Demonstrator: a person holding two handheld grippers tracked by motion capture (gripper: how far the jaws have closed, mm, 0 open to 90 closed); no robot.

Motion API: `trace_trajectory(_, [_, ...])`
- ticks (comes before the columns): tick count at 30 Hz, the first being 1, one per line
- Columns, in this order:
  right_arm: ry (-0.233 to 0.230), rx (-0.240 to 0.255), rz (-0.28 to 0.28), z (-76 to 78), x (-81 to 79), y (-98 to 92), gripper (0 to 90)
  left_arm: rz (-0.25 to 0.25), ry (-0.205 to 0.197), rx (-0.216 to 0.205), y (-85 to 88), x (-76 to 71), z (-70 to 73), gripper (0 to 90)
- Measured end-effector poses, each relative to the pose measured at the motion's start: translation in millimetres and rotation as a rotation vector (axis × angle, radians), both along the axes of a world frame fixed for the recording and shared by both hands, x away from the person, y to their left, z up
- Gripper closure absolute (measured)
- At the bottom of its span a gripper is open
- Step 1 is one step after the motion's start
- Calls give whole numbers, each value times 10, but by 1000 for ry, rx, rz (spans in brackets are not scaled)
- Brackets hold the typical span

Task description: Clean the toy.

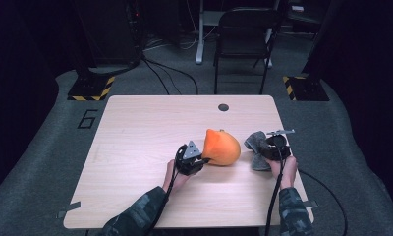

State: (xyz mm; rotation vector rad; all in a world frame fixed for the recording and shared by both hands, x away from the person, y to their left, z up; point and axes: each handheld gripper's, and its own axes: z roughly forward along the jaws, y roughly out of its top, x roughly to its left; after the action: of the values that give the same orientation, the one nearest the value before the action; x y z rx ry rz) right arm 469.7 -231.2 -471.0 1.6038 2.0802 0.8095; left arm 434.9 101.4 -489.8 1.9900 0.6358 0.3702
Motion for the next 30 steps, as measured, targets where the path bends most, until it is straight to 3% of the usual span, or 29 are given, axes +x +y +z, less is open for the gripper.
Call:
trace_trajectory(5, [5, -2, 2, 5, -5, 19, 751, 6, 70, -59, 86, -35, 186, 776])
trace_trajectory(8, [-1, -6, 7, 3, -4, 20, 751, 6, 103, -63, 119, -32, 224, 776])
trace_trajectory(10, [1, -6, 5, 4, -10, 27, 751, 10, 171, -79, 145, -33, 242, 775])
trace_trajectory(11, [4, -5, 3, 5, -13, 30, 750, 4, 198, -81, 155, -24, 239, 775])
trace_trajectory(12, [4, -5, 3, 5, -13, 30, 750, 4, 198, -81, 155, -24, 239, 775])
trace_trajectory(13, [5, -5, 3, 7, -16, 30, 750, -1, 251, -97, 158, -15, 213, 774])
trace_trajectory(15, [6, -5, 1, 6, -19, 30, 750, -8, 303, -103, 152, -9, 167, 774])
trace_trajectory(16, [6, -5, 1, 6, -19, 30, 750, -8, 303, -103, 152, -9, 167, 773])
trace_trajectory(17, [6, -6, 2, 4, -20, 30, 750, -8, 343, -102, 150, 2, 112, 773])
trace_trajectory(20, [6, -12, 4, 1, -20, 37, 750, 0, 371, -94, 153, 26, 43, 770])
trace_trajectory(21, [7, -15, 3, -1, -20, 52, 750, 11, 400, -105, 166, 59, -30, 769])
trace_trajectory(28, [-19, -21, 20, 62, -37, 108, 751, 21, 409, -110, 177, 109, -74, 761])
trace_trajectory(30, [-73, 6, 52, 284, -111, 185, 752, 21, 405, -105, 174, 113, -73, 759])
